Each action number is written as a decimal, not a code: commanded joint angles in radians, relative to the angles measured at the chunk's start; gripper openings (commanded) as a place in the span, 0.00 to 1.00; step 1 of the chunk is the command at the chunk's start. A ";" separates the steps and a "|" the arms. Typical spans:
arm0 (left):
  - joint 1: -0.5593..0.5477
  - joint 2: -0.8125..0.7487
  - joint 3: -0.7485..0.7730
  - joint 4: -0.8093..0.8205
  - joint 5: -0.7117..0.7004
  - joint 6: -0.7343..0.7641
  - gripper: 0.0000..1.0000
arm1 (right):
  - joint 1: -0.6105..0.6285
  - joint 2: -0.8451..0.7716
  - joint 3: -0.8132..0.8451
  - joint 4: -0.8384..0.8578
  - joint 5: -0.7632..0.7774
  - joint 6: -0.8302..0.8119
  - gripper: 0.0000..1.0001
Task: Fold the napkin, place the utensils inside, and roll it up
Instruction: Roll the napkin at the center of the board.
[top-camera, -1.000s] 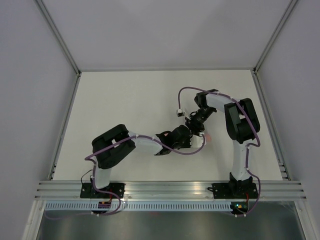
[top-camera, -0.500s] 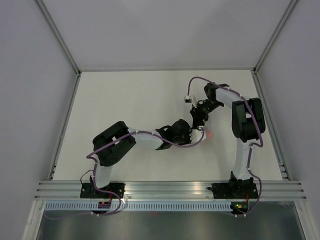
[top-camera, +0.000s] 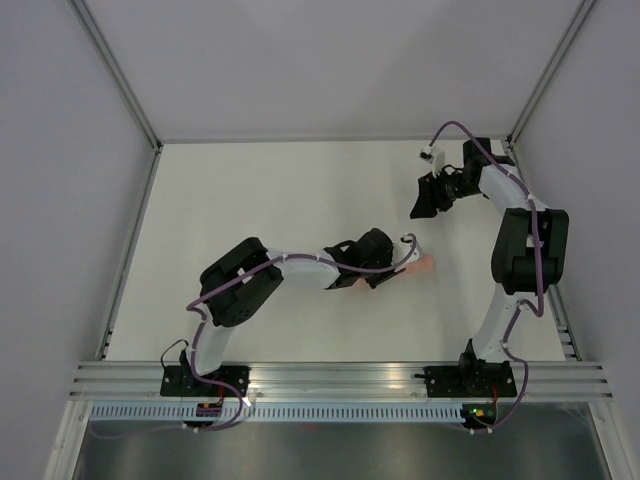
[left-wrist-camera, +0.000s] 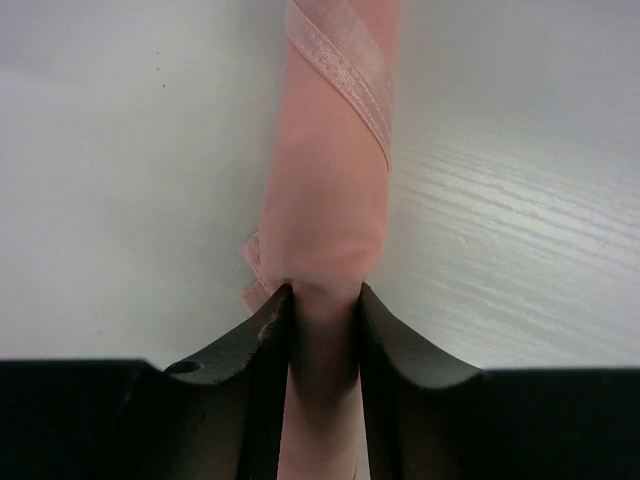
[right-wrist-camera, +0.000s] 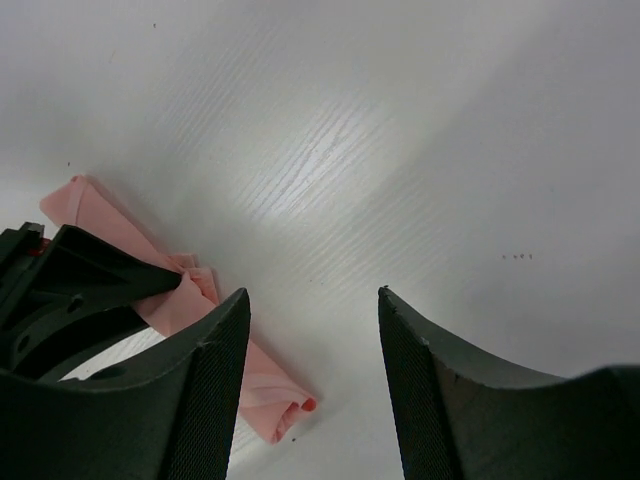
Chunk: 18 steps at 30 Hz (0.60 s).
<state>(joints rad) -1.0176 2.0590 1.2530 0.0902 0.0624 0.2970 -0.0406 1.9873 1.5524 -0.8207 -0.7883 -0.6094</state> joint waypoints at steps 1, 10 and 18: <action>0.010 0.108 -0.011 -0.260 -0.045 -0.186 0.37 | -0.047 -0.105 -0.026 0.040 0.003 0.111 0.60; 0.068 0.141 0.055 -0.351 -0.059 -0.429 0.38 | -0.145 -0.215 -0.071 -0.080 0.017 0.068 0.60; 0.154 0.115 -0.004 -0.379 -0.084 -0.576 0.38 | -0.199 -0.295 -0.123 -0.133 -0.005 0.033 0.60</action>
<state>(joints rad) -0.9188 2.0968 1.3453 -0.0006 0.0299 -0.1593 -0.2287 1.7542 1.4418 -0.9131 -0.7788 -0.5636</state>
